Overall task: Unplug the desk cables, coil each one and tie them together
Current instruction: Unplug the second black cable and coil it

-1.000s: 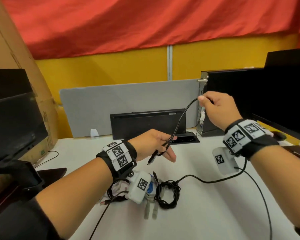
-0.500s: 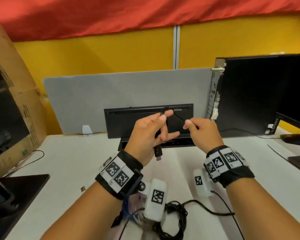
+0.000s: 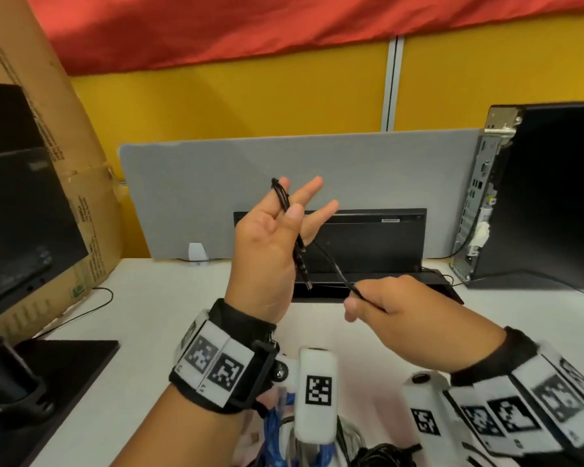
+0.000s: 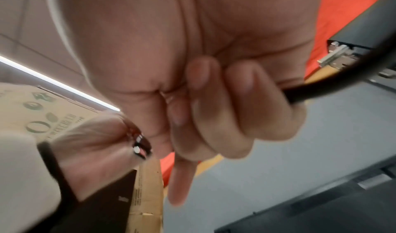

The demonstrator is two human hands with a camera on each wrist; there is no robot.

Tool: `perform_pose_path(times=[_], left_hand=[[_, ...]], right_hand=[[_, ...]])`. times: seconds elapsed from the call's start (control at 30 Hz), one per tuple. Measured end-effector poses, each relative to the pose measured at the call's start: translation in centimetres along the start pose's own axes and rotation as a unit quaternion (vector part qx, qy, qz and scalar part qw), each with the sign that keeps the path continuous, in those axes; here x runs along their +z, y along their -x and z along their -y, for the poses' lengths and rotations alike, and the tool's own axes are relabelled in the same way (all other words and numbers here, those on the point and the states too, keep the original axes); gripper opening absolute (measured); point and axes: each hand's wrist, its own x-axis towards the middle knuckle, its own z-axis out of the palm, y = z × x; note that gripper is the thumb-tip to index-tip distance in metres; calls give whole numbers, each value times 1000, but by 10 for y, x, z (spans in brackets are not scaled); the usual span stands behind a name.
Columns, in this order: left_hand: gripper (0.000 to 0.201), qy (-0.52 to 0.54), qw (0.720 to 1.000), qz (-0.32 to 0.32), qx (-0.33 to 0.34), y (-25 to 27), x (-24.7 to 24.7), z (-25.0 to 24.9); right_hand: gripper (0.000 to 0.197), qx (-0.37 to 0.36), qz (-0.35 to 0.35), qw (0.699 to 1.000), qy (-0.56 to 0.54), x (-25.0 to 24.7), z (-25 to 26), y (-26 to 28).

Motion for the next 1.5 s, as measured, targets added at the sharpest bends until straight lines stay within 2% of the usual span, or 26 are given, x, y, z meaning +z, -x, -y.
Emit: perform_pose_path(times=[0.1,0.2,0.3,0.4,0.47,0.5,0.57,0.67,0.8,0.9,1.03,1.1,1.17,1.33,1.4,1.5], left_hand=[[41,-49,998,33,-20,7,9,6],[45,-91,988,112,-53,16,19,12],[44,-99,978,160,-85,20,22,10],[36,-124,974,169,-91,22,24,-2],[29,-148,970,171,-93,23,24,-9],[30,-158,967,173,-97,24,26,-11],[38,-158,966,178,-102,27,31,-14],[48,-116,970,187,-102,31,41,-17],[36,-133,964,204,-105,32,40,-21],[30,-156,955,221,-121,30,34,-22],[26,-82,952,247,-160,25,25,-26],[25,-29,950,258,-173,24,21,-27],[28,41,942,271,-192,24,19,-25],[45,269,893,256,-252,20,19,-14],[50,323,888,227,-236,18,18,-10],[49,329,915,160,-171,13,15,-6]], right_hand=[[34,-41,-15,998,43,-5,16,10],[30,-102,-76,990,65,-12,20,14],[21,-138,-142,980,15,-26,13,15],[18,-170,-180,967,-65,-28,12,15],[8,-189,-235,950,-83,-26,14,15],[6,-185,-273,941,-80,-27,13,14],[26,-167,-329,927,-72,-32,7,15],[27,-174,-331,924,-84,-36,0,14],[29,-151,-312,936,-55,-30,-5,8],[39,-125,-334,934,-37,-31,-14,7],[57,-115,-394,911,-51,-34,-27,5],[59,-98,-426,898,-55,-33,-37,3],[60,-93,-432,897,-16,-30,-43,0],[49,-125,-424,894,75,-15,-45,-3],[32,-119,-395,910,45,-14,-47,-8],[15,-86,-277,957,-30,-16,-45,-12]])
